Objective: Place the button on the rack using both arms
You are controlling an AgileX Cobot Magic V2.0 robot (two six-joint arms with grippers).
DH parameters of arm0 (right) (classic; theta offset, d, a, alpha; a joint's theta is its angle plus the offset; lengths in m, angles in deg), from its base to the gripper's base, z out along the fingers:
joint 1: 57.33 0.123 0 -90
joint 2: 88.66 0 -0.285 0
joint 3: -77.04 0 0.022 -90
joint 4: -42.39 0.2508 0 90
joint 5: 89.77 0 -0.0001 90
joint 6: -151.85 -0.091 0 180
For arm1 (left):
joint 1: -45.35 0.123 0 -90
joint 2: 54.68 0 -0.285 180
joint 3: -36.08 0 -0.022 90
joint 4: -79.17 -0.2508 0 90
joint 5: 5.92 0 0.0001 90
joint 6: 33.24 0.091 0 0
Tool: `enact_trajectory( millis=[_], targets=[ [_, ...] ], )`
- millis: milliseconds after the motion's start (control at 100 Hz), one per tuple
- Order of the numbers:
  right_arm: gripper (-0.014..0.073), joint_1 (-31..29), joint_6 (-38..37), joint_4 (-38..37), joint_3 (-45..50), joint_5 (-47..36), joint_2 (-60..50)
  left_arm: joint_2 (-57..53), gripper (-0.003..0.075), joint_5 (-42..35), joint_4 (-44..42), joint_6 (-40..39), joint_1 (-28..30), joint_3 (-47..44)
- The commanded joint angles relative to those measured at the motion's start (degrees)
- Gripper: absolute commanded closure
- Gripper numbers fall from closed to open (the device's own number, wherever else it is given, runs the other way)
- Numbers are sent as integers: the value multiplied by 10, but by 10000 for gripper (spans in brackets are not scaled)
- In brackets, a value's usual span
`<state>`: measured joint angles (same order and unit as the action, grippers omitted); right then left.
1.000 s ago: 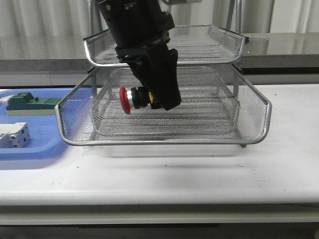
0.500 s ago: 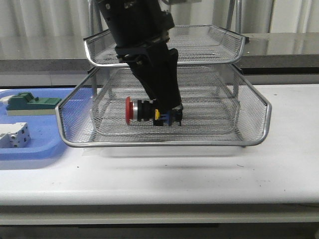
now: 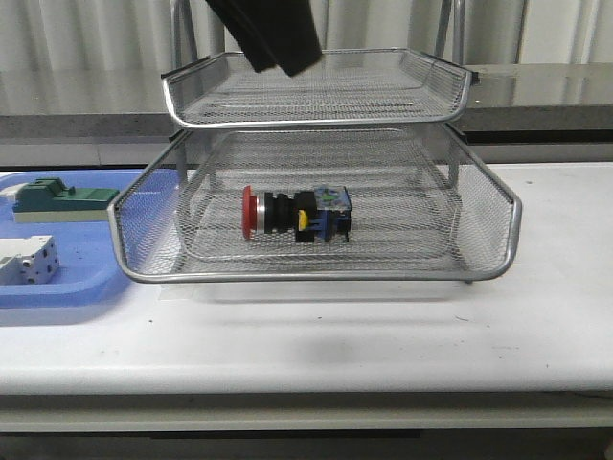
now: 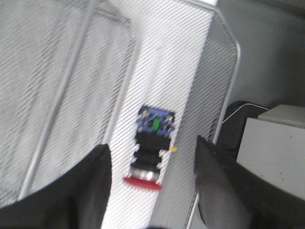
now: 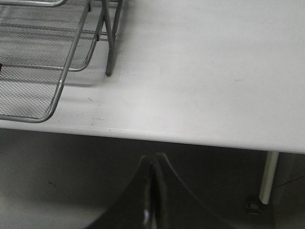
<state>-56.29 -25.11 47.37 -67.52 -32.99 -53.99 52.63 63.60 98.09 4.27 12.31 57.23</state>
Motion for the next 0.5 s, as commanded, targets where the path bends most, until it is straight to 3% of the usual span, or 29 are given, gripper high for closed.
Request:
enact_trajectory(
  millis=[0,270,490],
  targets=[
    [662,0,-1,-2,-19,-34,2,-48,342,1,5,-14,28,17],
    [662,0,-1,-2,-19,-34,2,-119,342,15,1,-27,157,-45],
    [662,0,-1,-2,-19,-34,2,-219,342,-53,5,-32,263,-158]
  ],
)
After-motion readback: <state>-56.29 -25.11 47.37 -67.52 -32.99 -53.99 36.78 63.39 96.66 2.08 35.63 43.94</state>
